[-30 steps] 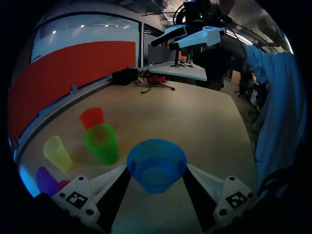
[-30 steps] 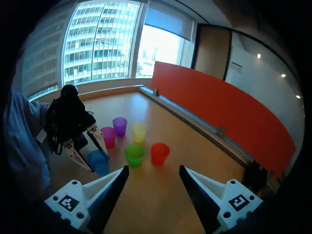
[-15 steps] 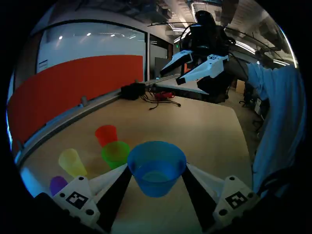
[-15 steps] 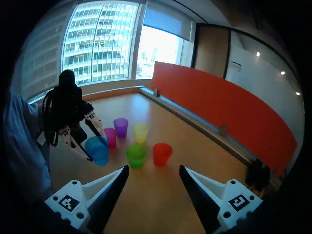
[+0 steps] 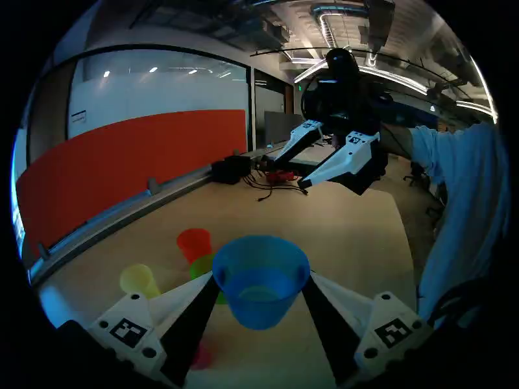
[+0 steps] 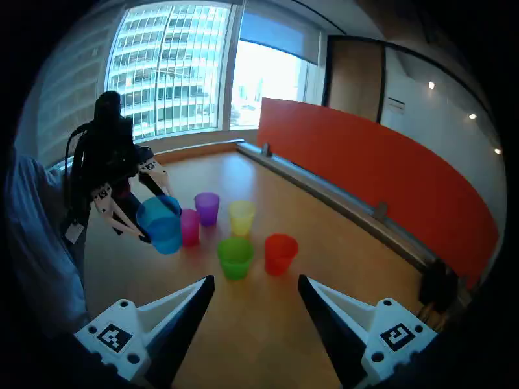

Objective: Pour water

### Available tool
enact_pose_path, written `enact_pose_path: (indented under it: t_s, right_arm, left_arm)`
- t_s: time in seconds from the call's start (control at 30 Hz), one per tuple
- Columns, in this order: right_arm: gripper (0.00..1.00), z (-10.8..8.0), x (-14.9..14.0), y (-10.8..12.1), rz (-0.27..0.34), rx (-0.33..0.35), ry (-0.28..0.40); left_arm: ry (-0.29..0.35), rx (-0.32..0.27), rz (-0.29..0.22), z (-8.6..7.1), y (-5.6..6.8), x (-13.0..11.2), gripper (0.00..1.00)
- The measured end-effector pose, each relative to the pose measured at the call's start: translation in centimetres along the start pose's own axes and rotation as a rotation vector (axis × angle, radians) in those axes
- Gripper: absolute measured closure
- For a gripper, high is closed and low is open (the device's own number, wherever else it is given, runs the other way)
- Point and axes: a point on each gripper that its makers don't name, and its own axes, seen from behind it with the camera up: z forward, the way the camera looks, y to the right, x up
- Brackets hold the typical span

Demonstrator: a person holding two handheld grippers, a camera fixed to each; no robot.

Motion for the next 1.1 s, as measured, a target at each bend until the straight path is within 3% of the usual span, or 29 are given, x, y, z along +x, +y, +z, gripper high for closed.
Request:
enact_pose_path:
  t_s: [0.77,1.1]
  right_arm:
    - [0.00,3.3,-1.6,-1.8,-0.007,0.024,0.001]
    - [0.00,5.1,-2.4,-2.7,-0.010,0.043,-0.007]
  left_arm:
    - [0.152,0.096,0.019,-4.6,-3.6,6.2,0.14]
    - [0.194,0.117,0.012,-5.6,-4.2,8.1,0.14]
